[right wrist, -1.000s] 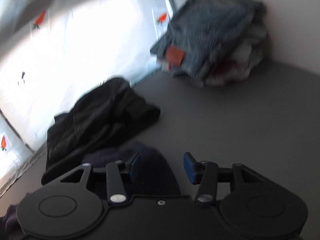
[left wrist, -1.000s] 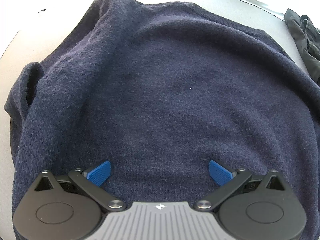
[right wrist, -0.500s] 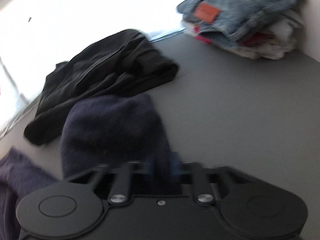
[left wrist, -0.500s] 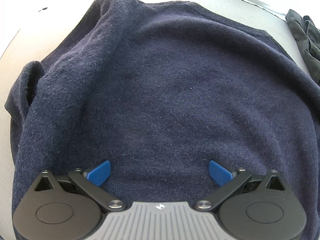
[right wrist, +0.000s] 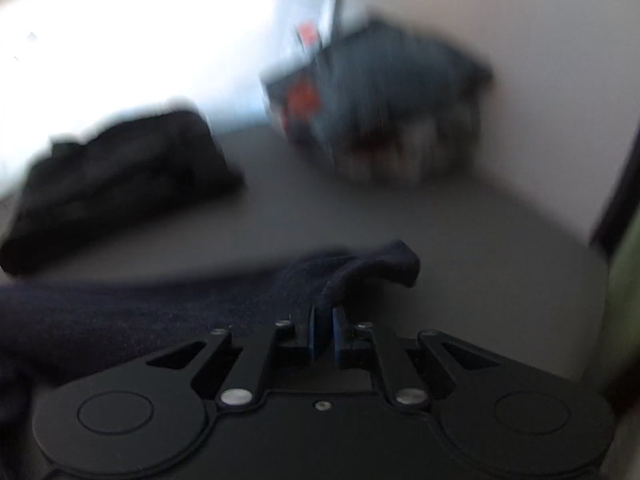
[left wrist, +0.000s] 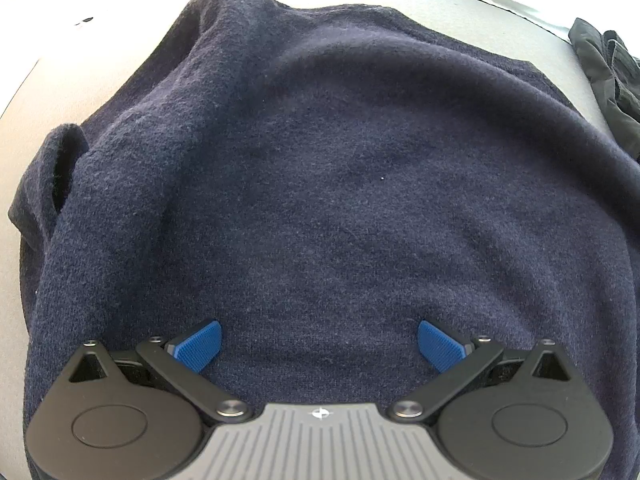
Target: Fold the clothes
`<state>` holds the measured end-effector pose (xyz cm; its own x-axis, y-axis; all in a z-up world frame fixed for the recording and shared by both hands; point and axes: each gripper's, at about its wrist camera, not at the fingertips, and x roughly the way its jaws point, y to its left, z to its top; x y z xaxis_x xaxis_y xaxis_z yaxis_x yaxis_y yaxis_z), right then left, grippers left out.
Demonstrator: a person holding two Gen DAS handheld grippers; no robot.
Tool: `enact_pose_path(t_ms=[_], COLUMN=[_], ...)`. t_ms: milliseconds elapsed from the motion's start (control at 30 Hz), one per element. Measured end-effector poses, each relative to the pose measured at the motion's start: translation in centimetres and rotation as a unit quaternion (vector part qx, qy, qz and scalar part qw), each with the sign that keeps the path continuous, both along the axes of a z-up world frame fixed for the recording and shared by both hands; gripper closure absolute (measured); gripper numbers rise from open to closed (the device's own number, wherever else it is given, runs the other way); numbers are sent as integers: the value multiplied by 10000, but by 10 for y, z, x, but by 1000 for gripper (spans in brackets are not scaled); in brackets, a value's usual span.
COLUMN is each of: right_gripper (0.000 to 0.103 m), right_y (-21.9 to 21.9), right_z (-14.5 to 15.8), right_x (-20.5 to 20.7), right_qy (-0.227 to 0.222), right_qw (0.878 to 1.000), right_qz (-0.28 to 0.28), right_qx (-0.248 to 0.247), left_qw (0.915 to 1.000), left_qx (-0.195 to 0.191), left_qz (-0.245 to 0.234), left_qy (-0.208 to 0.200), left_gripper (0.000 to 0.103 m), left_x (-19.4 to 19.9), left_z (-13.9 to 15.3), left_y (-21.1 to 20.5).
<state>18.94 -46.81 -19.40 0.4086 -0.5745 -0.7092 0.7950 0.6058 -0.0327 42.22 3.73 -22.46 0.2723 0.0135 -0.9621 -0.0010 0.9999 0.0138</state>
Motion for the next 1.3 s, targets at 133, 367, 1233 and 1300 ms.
enact_pose_path(t_ms=[133,367,1233,1300], right_gripper=[91,64,51,37], right_y=[-4,4,222,229], right_z=[-14,10,-16,-26], right_x=[-7,9,319,331], right_qy=[0,-81,18,257], right_qw=[9980,9995,8756,8690], right_qz=[-378,-217,4785,4888], right_qx=[513,-218,668,717], left_qw=[10000,10000,9717,9729], left_qx=[-3,-17,-248,-265], left_qz=[-4,14,1901,1850], left_qy=[-29,-55,-1381,-1362], left_gripper=[0,0,23,22], left_x=[2,8,-39,-36], left_z=[1,2,43,39], left_y=[0,0,123,123])
